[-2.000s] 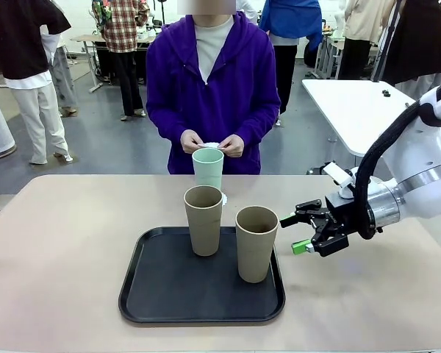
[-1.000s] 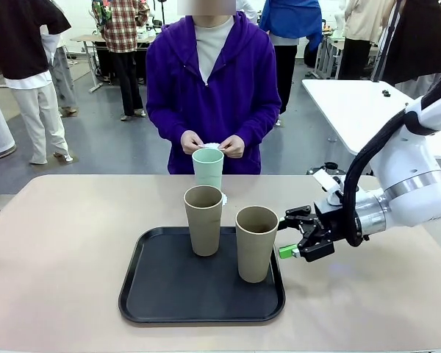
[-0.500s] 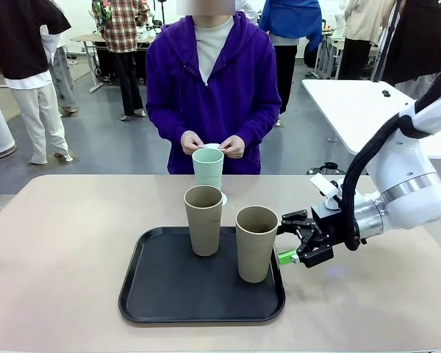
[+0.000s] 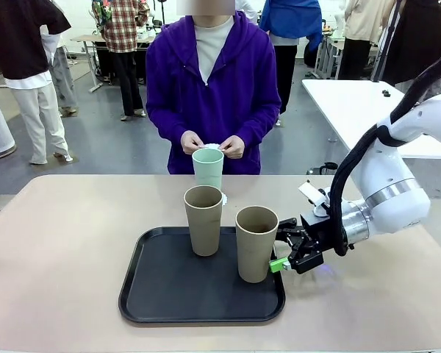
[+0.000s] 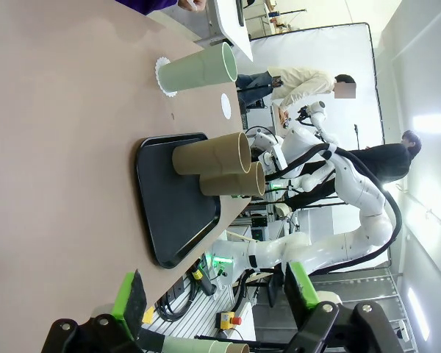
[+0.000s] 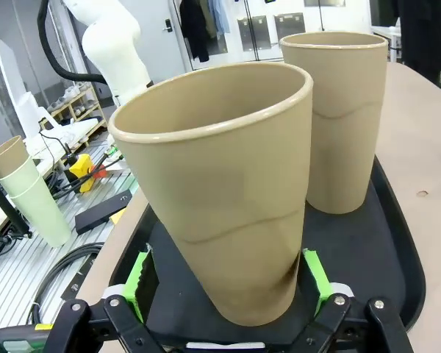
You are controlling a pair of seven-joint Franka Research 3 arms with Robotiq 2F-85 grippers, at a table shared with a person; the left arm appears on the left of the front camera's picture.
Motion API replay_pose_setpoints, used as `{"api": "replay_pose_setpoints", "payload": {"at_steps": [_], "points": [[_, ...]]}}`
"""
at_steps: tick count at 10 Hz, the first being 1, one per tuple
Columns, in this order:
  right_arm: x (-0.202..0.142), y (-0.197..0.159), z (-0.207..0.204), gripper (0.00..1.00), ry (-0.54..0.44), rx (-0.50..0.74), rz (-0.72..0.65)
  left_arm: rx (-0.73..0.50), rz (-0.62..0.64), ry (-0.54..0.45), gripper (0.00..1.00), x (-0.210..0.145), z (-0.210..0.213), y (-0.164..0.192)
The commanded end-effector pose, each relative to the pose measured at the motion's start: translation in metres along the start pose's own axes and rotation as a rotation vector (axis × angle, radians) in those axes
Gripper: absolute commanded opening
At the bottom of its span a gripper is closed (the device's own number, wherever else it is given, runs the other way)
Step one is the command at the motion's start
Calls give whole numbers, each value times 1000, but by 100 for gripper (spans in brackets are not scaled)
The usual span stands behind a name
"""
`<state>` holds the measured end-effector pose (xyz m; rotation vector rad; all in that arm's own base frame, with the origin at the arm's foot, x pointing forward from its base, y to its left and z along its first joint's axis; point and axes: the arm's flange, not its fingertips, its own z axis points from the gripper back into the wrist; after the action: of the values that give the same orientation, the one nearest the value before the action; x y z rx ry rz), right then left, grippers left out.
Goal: Place coasters on the table and set cups on them.
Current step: Take one Reusable plastic cup from the Flat Tray and place it on a coaster set by the human.
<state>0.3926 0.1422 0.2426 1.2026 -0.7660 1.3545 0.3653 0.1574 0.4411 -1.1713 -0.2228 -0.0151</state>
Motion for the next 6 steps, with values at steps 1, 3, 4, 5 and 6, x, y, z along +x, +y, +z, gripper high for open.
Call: {"api": "replay_pose_setpoints", "payload": {"at_steps": [1, 3, 4, 5, 6], "points": [[-2, -10, -20, 100, -1, 41, 31, -10, -11, -2, 100, 1, 2, -1], [-2, -11, -20, 100, 1, 39, 32, -10, -11, -2, 100, 1, 2, -1], [-2, -14, -21, 100, -1, 37, 32, -10, -11, -2, 100, 1, 2, -1], [-2, -15, -23, 100, -6, 38, 30, -10, -11, -2, 100, 1, 2, -1], [-2, -16, -27, 100, -8, 45, 30, -10, -11, -2, 100, 1, 2, -1]]}}
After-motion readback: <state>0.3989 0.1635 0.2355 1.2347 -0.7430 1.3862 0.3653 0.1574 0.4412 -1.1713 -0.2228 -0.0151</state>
